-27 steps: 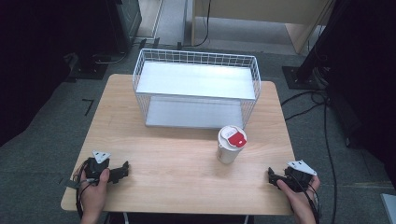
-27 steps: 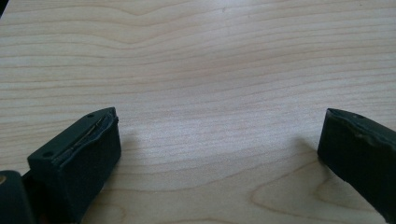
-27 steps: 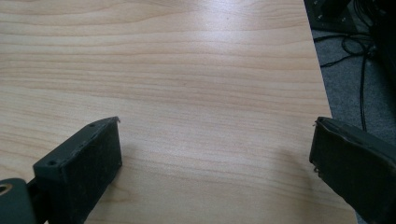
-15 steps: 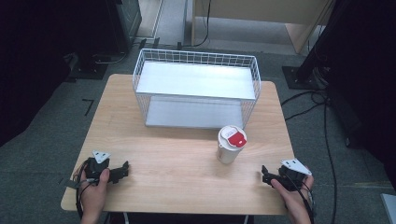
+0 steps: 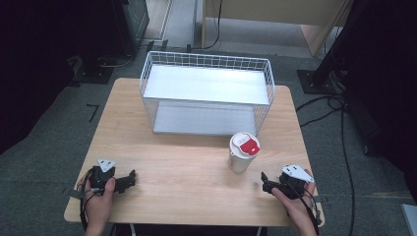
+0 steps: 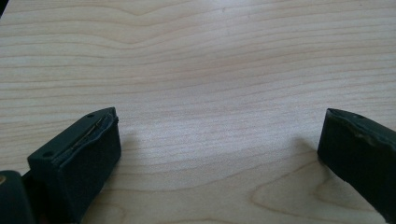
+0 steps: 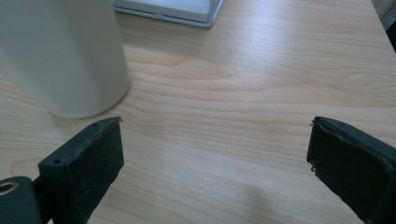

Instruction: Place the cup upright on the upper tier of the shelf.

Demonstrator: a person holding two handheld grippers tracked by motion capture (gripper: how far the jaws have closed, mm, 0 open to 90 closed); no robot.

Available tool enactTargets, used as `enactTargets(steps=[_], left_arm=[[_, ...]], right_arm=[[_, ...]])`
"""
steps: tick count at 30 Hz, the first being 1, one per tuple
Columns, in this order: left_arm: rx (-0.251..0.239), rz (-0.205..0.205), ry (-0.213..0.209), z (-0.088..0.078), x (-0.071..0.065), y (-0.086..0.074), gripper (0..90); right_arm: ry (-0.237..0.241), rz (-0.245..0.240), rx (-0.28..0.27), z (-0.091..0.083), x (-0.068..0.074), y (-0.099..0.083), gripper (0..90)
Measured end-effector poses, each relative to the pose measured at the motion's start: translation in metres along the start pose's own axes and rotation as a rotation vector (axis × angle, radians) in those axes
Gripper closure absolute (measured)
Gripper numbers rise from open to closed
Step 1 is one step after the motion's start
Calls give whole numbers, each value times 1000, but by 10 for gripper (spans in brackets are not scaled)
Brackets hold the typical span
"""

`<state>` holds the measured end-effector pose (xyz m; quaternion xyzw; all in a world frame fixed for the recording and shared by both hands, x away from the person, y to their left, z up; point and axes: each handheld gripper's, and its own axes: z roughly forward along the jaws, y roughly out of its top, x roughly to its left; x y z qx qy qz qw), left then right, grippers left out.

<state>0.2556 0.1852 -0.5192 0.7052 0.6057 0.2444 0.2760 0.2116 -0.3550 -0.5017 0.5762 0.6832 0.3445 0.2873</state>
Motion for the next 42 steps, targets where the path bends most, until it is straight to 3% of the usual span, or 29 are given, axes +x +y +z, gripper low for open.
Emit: enactTargets(steps=[15,28,33,42], left_arm=[[0,0,0,0,0,0,0],[0,0,0,0,0,0,0],[0,0,0,0,0,0,0],[0,0,0,0,0,0,0]], right_arm=[[79,-23,-36,6,32,10,41],[146,-36,-63,10,50,14,46],[190,-29,-90,11,57,16,46],[220,-44,-134,15,70,20,90]])
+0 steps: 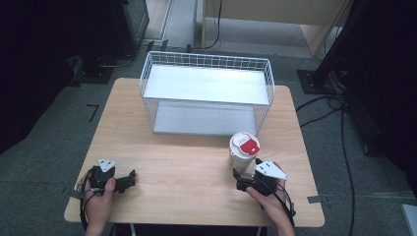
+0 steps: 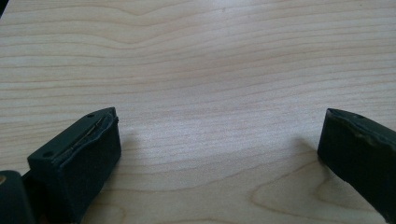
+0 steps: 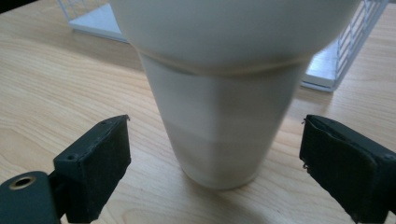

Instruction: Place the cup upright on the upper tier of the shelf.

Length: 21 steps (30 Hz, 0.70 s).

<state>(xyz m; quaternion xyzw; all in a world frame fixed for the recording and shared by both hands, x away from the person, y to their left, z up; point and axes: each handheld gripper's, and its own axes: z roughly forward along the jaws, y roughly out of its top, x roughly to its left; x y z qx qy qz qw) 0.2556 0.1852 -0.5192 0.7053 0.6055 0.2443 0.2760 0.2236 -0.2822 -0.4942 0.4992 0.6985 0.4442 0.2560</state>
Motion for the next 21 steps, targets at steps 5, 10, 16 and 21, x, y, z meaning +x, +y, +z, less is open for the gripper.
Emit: enactTargets(steps=[5,10,16,21], left_arm=[[0,0,0,0,0,0,0],[0,0,0,0,0,0,0],[0,0,0,0,0,0,0],[0,0,0,0,0,0,0]], right_arm=[[-15,28,-67,4,3,3,140],[-29,54,-89,10,2,4,143],[-29,70,-95,17,0,4,138],[-28,71,-111,21,-1,3,118]])
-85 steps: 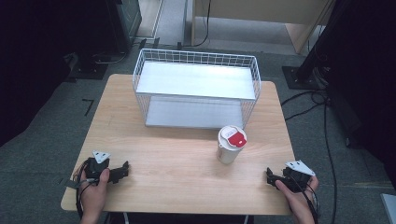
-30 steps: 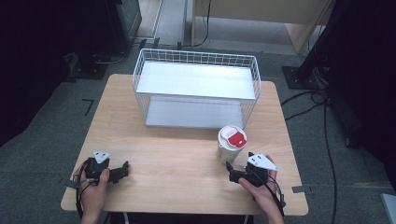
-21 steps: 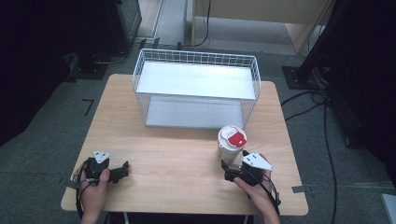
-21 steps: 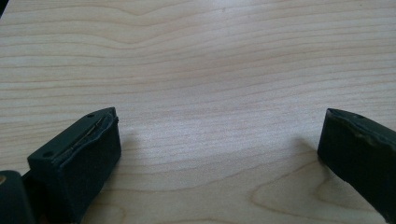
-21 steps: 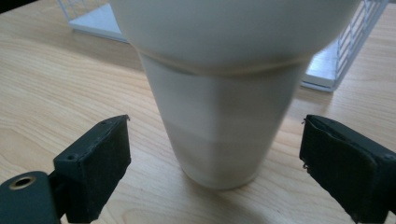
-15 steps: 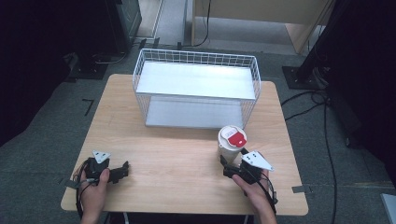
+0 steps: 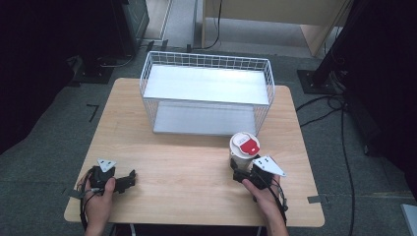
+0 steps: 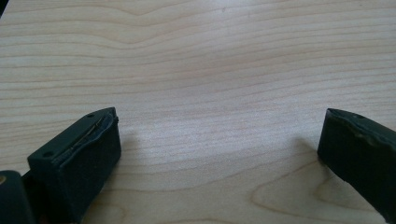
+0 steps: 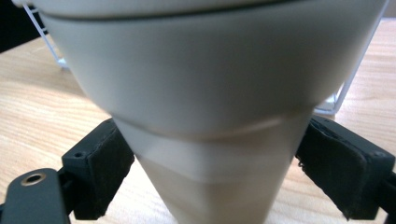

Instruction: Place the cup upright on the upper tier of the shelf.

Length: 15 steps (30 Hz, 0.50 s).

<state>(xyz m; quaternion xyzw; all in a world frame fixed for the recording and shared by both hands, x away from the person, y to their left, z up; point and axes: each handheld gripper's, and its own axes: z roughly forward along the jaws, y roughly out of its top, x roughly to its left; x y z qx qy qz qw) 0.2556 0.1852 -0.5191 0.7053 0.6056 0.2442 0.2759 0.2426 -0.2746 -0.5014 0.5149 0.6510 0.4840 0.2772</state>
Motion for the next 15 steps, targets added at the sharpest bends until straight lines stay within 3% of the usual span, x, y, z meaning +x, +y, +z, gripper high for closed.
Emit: enactTargets(steps=[9,15], left_arm=[[1,1,0,0,0,0,0],[1,1,0,0,0,0,0]], right_arm=[[0,-5,-34,7,2,3,96],[-4,18,-49,13,3,3,76]])
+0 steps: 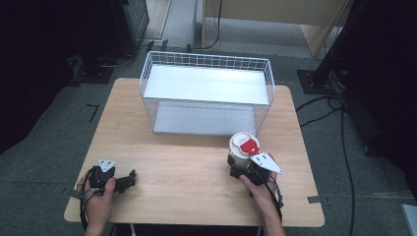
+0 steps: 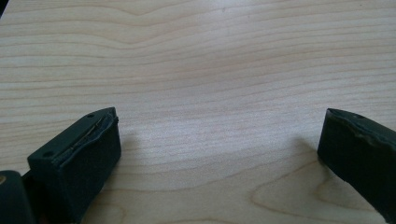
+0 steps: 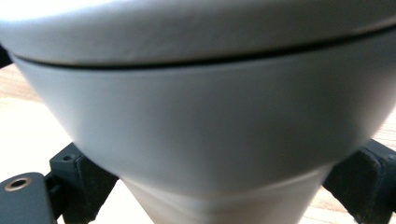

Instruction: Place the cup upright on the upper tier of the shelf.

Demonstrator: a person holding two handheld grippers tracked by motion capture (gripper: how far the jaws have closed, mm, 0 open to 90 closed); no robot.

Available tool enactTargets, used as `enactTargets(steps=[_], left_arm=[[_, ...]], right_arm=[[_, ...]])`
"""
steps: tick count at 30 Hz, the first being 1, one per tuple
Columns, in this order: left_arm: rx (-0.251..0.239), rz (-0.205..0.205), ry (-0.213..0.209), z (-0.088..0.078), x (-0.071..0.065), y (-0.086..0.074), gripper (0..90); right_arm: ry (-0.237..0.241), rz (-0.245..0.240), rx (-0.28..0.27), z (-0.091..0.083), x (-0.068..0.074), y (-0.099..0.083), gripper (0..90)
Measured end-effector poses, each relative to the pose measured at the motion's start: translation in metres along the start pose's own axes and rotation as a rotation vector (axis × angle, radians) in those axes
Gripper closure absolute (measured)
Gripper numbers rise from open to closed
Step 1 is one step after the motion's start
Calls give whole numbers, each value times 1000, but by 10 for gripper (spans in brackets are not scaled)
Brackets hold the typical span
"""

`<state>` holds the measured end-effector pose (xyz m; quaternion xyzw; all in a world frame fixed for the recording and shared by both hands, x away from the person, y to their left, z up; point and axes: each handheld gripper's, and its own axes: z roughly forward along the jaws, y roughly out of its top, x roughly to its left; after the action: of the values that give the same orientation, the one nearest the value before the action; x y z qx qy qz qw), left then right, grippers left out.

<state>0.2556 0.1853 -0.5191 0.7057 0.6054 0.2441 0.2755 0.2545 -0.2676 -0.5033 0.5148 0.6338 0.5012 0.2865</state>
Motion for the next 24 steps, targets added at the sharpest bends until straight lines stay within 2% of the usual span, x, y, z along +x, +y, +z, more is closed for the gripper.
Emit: enactTargets(steps=[3,10,15,18,24], left_arm=[[0,0,0,0,0,0,0],[0,0,0,0,0,0,0],[0,0,0,0,0,0,0],[0,0,0,0,0,0,0],[0,-1,-1,0,0,0,0]], right_arm=[[-14,-3,-13,1,2,1,75],[-8,3,-34,3,2,3,73],[-10,-11,-46,3,2,3,81],[-21,-36,-54,3,6,3,84],[-9,-32,-77,1,14,8,86]])
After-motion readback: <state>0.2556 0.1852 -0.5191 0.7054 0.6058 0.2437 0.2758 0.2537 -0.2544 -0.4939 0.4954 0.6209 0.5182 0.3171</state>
